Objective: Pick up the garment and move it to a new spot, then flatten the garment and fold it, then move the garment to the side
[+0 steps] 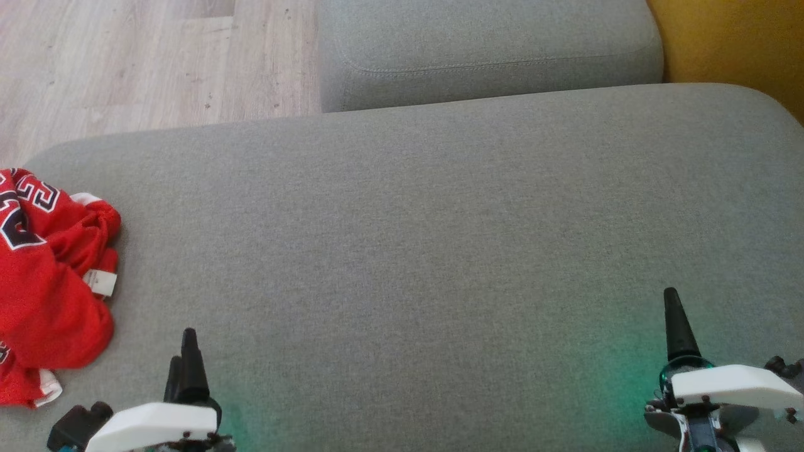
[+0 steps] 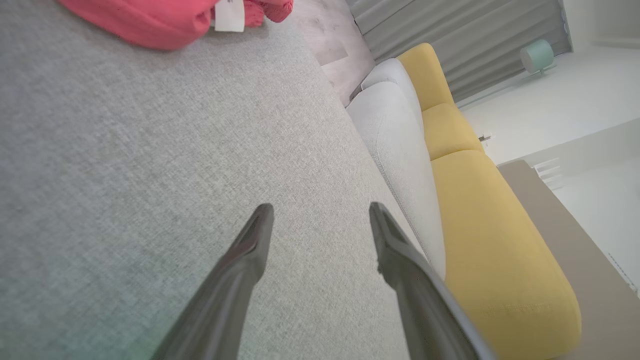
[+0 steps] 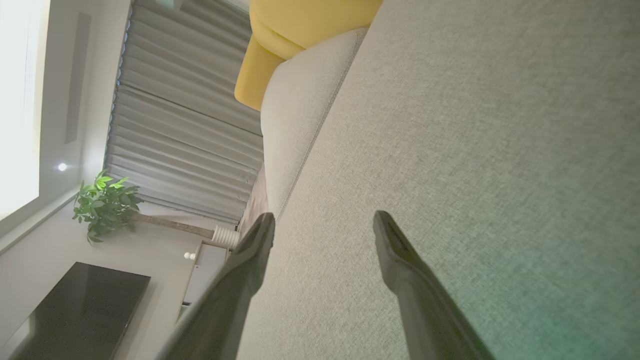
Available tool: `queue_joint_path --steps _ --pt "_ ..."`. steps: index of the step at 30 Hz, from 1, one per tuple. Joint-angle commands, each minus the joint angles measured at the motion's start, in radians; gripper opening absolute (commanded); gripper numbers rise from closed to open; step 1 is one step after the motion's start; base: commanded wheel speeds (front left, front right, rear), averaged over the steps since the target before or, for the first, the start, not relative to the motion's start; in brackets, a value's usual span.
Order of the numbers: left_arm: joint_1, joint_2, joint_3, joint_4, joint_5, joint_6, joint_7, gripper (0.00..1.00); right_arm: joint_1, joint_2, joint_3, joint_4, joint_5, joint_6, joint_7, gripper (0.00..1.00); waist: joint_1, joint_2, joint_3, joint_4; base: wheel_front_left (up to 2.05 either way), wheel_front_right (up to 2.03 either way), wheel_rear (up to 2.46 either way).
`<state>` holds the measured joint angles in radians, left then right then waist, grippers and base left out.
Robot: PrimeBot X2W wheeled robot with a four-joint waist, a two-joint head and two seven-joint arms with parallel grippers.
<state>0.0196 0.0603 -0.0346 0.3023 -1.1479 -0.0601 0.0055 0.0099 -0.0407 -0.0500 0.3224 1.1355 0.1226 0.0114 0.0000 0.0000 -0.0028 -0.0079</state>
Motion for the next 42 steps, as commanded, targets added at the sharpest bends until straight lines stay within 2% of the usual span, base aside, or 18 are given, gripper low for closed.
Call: queue_joint_path --steps 1,42 --pt "-0.032 0.023 0.001 -0.041 0.04 0.009 -0.018 1.0 -0.056 -0.005 0.012 -0.041 -0.04 0.003 -0.016 1.0 0.0 0.0 0.0 -0.001 0.0 0.0 0.0" --pt "-0.031 0.055 -0.084 -0.079 0.528 0.078 -0.136 1.0 -0.078 -0.007 0.083 -0.081 -0.542 0.005 -0.095 1.0 0.0 0.0 -0.004 -0.01 0.0 0.0 0.0"
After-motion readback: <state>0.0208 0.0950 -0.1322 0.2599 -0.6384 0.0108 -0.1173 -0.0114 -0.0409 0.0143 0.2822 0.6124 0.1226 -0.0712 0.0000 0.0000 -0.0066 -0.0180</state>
